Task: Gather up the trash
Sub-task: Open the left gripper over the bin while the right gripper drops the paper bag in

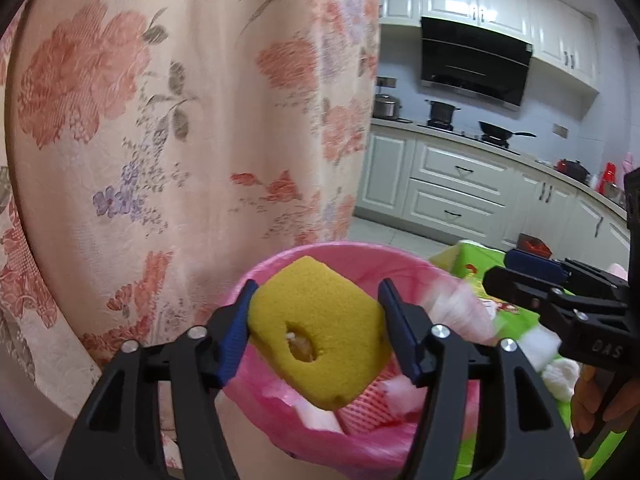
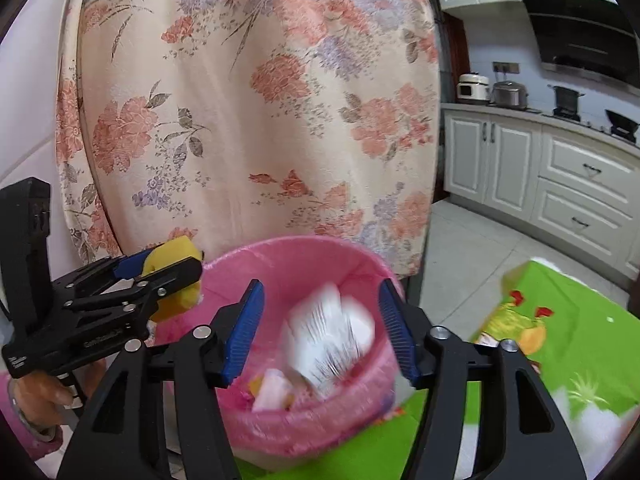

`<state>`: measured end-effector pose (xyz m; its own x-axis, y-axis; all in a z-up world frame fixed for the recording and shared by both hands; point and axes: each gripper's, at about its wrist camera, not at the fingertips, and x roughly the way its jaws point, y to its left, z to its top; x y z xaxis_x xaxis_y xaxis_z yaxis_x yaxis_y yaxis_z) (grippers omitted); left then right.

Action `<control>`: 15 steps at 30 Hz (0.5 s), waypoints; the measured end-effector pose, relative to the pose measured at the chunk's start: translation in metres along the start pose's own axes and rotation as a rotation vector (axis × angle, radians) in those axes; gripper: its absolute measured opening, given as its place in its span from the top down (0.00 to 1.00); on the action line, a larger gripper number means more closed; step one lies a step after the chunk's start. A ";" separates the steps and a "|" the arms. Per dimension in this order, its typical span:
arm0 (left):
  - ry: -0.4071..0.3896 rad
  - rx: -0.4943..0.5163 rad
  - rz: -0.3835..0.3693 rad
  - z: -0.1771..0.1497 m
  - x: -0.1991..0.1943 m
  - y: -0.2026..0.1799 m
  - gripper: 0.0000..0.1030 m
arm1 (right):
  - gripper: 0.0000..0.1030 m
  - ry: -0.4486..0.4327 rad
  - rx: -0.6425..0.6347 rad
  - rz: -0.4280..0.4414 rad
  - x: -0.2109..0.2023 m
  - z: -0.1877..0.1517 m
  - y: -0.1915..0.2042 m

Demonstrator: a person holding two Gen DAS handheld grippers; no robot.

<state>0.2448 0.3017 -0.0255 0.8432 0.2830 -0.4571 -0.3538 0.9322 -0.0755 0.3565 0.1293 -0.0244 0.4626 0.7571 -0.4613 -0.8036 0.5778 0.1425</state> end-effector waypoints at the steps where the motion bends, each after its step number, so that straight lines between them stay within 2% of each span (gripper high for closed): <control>1: 0.001 -0.009 0.013 0.001 0.003 0.004 0.35 | 0.41 0.003 -0.003 0.001 0.002 0.000 0.000; 4: -0.001 -0.031 0.039 0.000 0.004 0.012 0.31 | 0.41 -0.002 0.000 0.001 0.002 -0.001 0.000; 6: -0.006 -0.028 0.042 -0.002 0.001 0.013 0.24 | 0.41 -0.008 0.014 -0.001 -0.004 -0.005 -0.003; 11: -0.009 -0.001 0.057 -0.008 -0.008 -0.002 0.22 | 0.41 -0.017 0.046 -0.021 -0.029 -0.017 -0.013; 15: -0.027 -0.033 0.055 -0.017 -0.024 -0.019 0.10 | 0.41 -0.018 0.067 -0.058 -0.056 -0.033 -0.018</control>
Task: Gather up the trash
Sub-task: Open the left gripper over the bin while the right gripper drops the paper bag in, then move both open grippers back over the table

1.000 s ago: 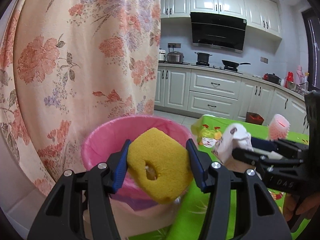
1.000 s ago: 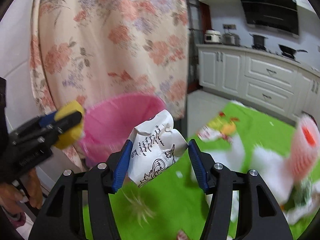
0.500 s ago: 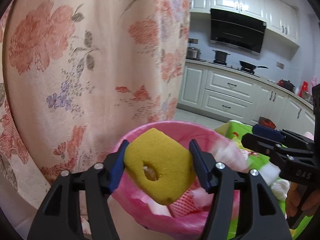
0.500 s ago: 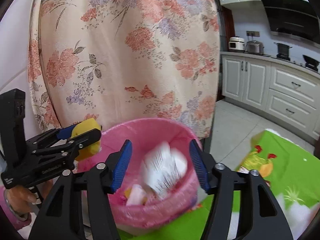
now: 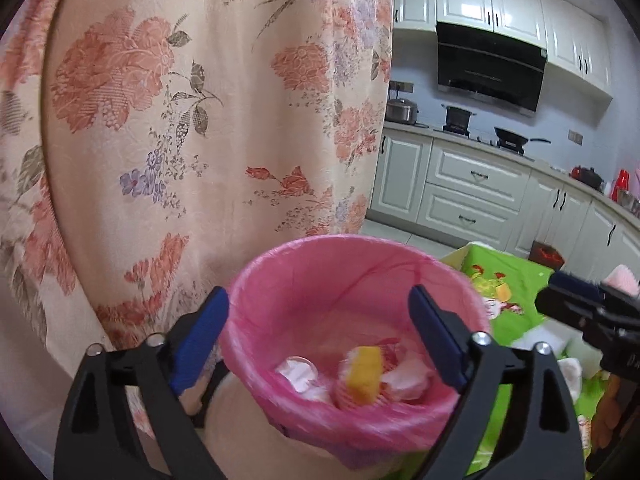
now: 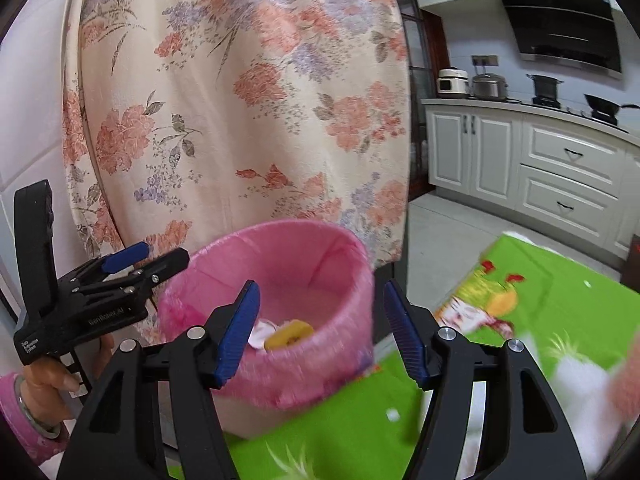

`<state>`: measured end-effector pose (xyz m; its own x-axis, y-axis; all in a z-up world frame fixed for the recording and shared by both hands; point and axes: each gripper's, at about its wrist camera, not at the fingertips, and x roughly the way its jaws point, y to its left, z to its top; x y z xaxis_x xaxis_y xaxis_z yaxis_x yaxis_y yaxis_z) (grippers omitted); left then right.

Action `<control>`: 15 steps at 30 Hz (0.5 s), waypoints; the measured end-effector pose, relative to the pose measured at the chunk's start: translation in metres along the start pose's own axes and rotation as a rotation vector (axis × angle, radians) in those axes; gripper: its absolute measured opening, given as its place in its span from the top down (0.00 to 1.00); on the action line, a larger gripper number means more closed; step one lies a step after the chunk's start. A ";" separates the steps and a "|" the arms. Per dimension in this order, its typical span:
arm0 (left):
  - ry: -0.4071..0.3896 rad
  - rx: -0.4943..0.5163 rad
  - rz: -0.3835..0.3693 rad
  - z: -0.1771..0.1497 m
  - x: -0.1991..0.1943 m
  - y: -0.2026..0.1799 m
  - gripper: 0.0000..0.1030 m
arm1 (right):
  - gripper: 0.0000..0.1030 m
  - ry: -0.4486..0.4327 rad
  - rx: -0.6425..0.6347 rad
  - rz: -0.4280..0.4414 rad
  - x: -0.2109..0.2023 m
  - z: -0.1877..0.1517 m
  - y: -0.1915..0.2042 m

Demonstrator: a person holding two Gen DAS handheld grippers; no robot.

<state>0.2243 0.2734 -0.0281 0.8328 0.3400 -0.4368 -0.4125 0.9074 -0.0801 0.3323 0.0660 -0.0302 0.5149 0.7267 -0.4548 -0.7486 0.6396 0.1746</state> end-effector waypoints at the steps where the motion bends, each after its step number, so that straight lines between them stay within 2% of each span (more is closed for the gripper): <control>1: -0.001 -0.009 -0.008 -0.004 -0.005 -0.005 0.08 | 0.41 -0.001 0.006 -0.009 -0.006 -0.004 -0.002; 7: 0.045 0.047 -0.063 -0.032 -0.021 -0.052 0.06 | 0.37 0.001 0.059 -0.100 -0.055 -0.039 -0.026; 15: 0.092 0.115 -0.188 -0.065 -0.032 -0.130 0.05 | 0.36 0.012 0.171 -0.279 -0.117 -0.091 -0.084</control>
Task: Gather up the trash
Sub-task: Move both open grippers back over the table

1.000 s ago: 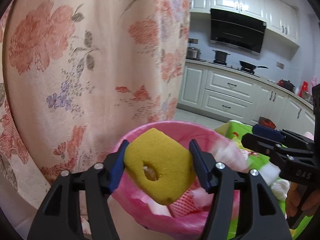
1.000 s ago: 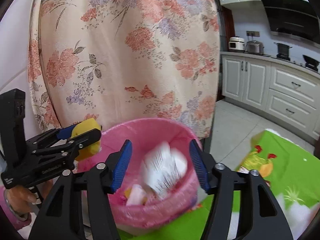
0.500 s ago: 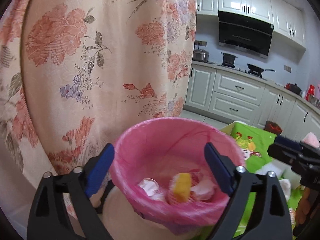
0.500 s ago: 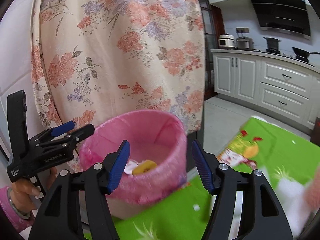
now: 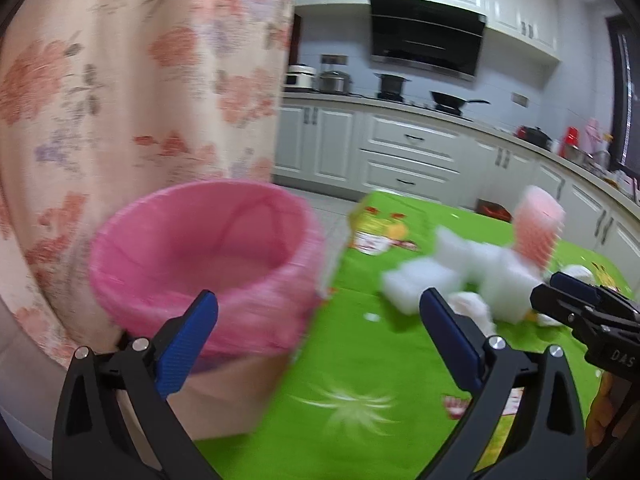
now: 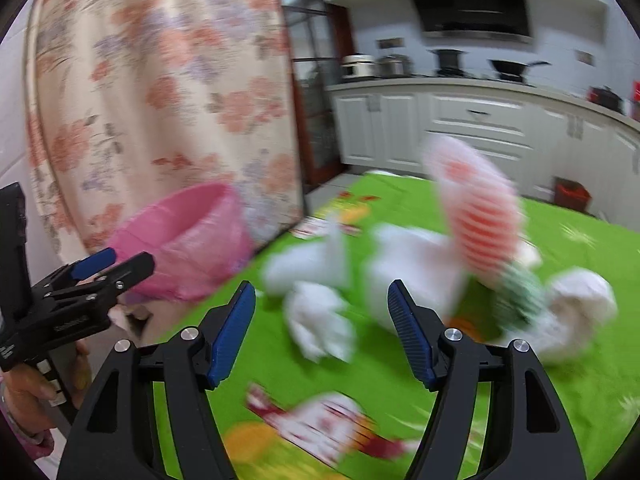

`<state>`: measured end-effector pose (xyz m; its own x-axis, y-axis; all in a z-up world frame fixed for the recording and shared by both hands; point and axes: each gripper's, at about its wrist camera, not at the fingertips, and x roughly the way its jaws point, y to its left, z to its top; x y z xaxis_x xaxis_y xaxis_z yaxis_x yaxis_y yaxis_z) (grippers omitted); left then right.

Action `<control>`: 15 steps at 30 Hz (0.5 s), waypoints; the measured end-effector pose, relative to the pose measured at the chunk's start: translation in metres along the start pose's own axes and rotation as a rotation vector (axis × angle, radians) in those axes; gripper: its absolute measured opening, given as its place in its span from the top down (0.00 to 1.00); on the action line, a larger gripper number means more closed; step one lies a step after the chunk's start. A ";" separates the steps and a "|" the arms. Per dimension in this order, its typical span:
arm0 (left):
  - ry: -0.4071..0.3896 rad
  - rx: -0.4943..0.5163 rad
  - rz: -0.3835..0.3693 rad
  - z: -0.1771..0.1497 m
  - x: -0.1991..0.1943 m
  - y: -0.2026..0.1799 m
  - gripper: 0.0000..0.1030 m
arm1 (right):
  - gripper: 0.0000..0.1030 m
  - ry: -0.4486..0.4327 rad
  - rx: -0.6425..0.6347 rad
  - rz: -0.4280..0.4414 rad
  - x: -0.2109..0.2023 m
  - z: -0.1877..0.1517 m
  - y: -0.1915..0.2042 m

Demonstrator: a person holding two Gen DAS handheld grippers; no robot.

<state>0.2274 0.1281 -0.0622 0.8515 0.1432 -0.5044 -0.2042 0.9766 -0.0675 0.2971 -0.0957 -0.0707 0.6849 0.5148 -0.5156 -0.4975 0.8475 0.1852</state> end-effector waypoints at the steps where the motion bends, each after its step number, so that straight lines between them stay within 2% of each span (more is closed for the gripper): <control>1: 0.007 0.008 -0.017 -0.002 0.003 -0.012 0.05 | 0.37 -0.001 0.014 -0.018 -0.004 -0.003 -0.009; 9: 0.032 0.102 -0.110 -0.015 0.017 -0.093 0.05 | 0.36 -0.011 0.108 -0.161 -0.033 -0.023 -0.076; 15: 0.065 0.163 -0.144 -0.022 0.030 -0.128 0.05 | 0.36 -0.013 0.182 -0.234 -0.041 -0.030 -0.111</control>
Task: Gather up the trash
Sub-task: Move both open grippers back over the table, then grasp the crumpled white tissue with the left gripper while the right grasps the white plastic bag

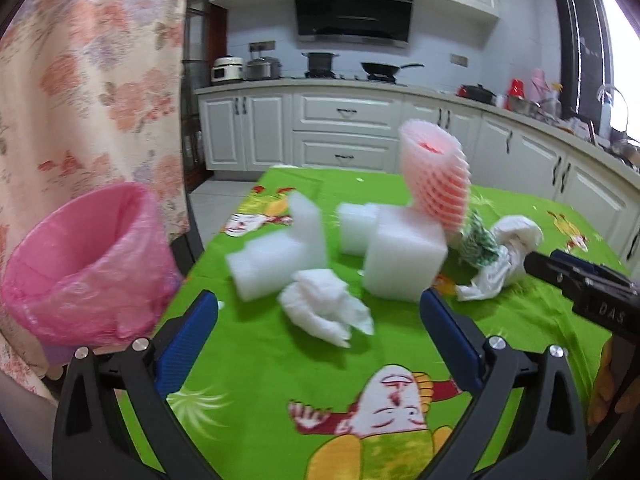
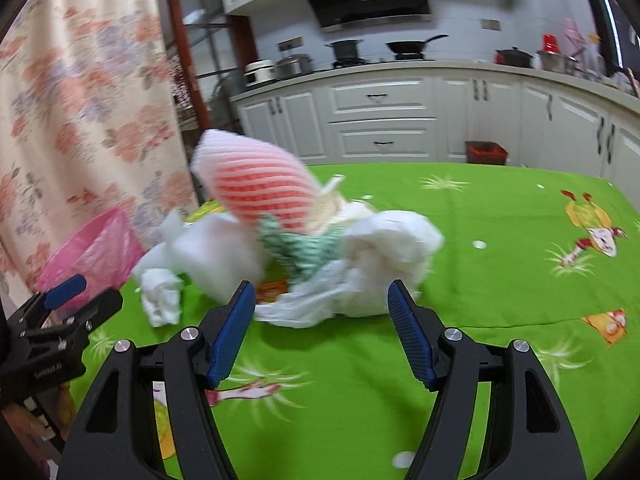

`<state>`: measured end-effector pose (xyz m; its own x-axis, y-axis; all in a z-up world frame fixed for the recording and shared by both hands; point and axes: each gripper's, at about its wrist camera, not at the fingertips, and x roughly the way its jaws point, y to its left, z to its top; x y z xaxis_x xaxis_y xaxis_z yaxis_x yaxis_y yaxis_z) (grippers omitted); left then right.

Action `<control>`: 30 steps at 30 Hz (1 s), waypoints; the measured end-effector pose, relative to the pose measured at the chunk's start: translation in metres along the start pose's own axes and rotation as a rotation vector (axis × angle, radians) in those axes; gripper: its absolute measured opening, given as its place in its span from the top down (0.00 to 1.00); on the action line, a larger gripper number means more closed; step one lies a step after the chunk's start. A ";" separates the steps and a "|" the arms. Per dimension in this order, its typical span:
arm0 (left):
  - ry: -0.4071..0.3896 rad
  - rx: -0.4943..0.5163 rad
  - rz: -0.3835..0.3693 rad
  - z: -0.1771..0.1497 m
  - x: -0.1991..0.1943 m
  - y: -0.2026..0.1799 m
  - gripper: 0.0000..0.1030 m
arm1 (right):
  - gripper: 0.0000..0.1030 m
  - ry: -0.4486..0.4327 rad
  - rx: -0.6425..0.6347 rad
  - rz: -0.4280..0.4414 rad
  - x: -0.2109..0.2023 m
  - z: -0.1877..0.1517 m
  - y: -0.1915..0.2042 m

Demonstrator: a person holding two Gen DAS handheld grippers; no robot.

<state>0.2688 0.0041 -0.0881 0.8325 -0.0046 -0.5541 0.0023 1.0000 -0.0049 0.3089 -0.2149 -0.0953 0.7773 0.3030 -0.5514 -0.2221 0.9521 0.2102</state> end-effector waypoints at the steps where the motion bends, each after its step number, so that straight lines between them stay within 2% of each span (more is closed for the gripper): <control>1: 0.008 0.004 0.002 0.001 0.003 -0.001 0.05 | 0.36 0.003 0.010 -0.011 0.001 0.000 -0.005; 7: 0.040 -0.006 0.018 0.010 0.028 -0.003 0.06 | 0.36 0.002 0.058 -0.044 0.007 0.003 -0.024; 12: 0.080 -0.009 0.030 0.013 0.048 -0.004 0.15 | 0.36 0.012 0.070 -0.067 0.017 0.009 -0.032; 20: 0.153 -0.026 0.022 0.009 0.067 -0.003 0.22 | 0.36 0.064 0.102 -0.081 0.042 0.015 -0.041; 26: 0.197 -0.069 0.008 0.007 0.078 0.007 0.34 | 0.37 0.090 0.102 -0.091 0.053 0.020 -0.040; 30: 0.234 -0.094 0.007 0.006 0.085 0.013 0.48 | 0.58 0.108 0.096 -0.101 0.057 0.020 -0.039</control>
<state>0.3427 0.0171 -0.1306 0.6810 -0.0096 -0.7322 -0.0633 0.9954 -0.0719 0.3736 -0.2351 -0.1193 0.7238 0.2138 -0.6560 -0.0852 0.9712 0.2226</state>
